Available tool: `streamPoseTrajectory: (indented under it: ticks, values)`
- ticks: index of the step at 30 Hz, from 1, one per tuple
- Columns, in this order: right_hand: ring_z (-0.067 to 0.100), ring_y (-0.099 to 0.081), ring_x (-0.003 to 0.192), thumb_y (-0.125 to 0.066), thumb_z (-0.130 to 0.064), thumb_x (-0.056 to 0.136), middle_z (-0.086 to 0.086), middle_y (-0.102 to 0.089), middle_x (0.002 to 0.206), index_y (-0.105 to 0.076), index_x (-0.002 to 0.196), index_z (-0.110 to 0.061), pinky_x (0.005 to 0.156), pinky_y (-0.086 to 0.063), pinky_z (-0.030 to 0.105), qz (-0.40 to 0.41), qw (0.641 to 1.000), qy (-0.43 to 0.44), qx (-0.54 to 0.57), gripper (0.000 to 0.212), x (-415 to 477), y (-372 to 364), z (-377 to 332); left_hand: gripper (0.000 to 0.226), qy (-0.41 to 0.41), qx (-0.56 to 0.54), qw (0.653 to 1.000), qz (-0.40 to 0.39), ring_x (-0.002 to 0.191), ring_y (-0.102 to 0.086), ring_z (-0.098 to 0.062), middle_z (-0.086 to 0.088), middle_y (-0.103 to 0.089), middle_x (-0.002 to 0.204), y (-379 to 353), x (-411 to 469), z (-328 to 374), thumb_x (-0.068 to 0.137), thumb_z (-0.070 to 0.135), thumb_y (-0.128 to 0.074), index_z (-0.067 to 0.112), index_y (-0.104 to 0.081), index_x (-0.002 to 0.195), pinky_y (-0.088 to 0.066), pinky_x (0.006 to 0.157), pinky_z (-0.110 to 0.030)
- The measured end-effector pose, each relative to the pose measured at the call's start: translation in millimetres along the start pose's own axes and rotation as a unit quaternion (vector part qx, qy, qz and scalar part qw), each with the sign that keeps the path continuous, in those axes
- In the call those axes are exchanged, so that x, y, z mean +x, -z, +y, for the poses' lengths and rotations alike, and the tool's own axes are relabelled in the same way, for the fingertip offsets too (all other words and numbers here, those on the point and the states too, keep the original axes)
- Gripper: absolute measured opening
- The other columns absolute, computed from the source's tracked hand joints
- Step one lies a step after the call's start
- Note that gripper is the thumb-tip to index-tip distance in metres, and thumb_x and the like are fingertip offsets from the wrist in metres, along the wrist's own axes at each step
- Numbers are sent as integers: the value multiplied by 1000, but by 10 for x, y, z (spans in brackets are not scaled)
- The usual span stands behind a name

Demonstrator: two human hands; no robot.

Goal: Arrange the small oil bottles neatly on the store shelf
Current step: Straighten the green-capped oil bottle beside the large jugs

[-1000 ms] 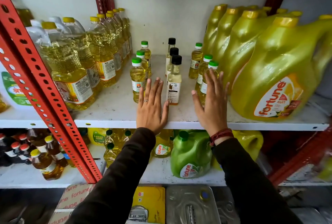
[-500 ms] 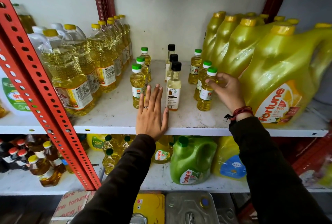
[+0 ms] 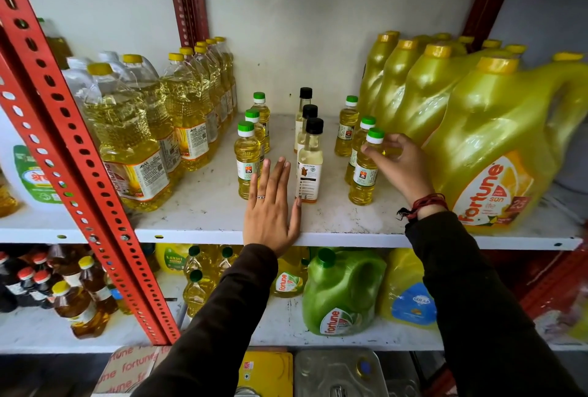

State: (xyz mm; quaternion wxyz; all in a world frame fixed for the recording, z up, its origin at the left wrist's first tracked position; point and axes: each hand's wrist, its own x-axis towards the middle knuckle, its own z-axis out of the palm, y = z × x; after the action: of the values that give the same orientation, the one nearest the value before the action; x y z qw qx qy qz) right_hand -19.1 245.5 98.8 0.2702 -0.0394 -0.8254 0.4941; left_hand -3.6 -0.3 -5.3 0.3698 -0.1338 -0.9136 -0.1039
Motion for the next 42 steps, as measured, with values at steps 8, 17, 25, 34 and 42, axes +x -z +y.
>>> streamPoseTrajectory:
  ticks: [8, 17, 25, 34, 42]
  values:
    - [11, -62, 91, -84, -32, 75, -3, -68, 105, -71, 107, -17, 69, -42, 15, -9, 1000, -4, 1, 38, -3, 2, 8, 72, 8, -3, 1000, -5, 160, -1, -25, -7, -8, 171, 3, 1, 5, 104, 47, -28, 8, -19, 163, 9, 130, -38]
    - [14, -63, 101, -85, -44, 71, -2, -67, 113, -60, 120, -15, 77, -47, 22, 22, 1000, 8, -14, 63, -46, -57, -14, 72, 12, -8, 1000, -2, 160, 3, -23, -5, -6, 171, -3, -6, 9, 103, 47, -31, 8, -20, 163, 11, 129, -36]
    - [8, -62, 89, -82, -31, 77, -7, -67, 98, -71, 102, -23, 72, -43, 14, -22, 1000, -6, 7, 28, -15, 19, -19, 72, 13, -12, 1000, -1, 160, -2, -25, -7, -9, 171, 2, -7, 12, 103, 45, -32, 7, -21, 163, 7, 130, -38]
    - [17, -69, 96, -88, -43, 67, -4, -69, 106, -66, 106, -18, 82, -54, 30, 13, 1000, -12, 2, 51, -48, -38, -17, 72, 15, -12, 1000, -4, 160, -1, -25, -9, -11, 172, 14, -13, 12, 103, 44, -34, 7, -21, 163, 5, 130, -40]
    - [12, -63, 101, -85, -35, 74, 6, -73, 112, -71, 112, -8, 71, -41, 10, -11, 1000, -9, 24, 48, -93, -22, -15, 73, 18, -9, 1000, -10, 160, -1, -24, -9, -12, 172, 10, -4, 15, 103, 46, -32, 8, -21, 163, 8, 130, -37]
